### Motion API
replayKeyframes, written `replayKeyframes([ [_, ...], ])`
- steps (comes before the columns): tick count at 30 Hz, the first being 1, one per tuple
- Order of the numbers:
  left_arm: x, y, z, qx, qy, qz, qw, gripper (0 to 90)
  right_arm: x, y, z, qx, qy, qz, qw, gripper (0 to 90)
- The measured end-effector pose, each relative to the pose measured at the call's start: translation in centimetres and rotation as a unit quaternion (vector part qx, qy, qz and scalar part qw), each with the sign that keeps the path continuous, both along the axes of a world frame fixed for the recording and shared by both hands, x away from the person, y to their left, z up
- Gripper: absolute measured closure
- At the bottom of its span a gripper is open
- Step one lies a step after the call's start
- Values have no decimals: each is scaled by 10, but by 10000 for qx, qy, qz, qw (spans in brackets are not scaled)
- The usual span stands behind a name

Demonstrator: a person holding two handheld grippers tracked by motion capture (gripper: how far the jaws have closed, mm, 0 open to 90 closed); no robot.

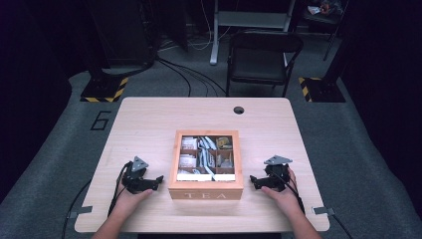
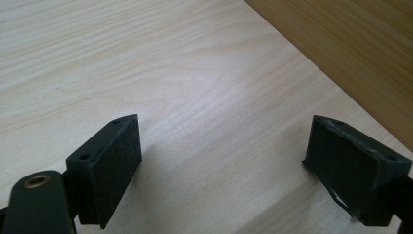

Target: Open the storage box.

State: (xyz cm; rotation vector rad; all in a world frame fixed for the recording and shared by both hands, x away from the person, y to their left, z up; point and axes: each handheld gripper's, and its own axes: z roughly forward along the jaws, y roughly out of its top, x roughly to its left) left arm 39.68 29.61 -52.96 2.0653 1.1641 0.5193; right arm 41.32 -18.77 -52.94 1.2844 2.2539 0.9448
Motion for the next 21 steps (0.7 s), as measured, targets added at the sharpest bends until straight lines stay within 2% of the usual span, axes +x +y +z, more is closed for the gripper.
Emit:
replayKeyframes([
  [5,2,-1,0,-16,-22,50,10000,129,0,-1,0,-12,-39,75,10000,0],
  [6,2,0,0,-16,-17,49,10000,130,-1,-2,0,-4,19,57,10000,0],
  [15,2,0,0,-30,-41,48,10000,138,-2,-2,0,-2,18,54,10000,0],
  [21,2,1,0,-25,-9,-22,10000,137,-2,-2,0,-10,31,55,10000,0],
])
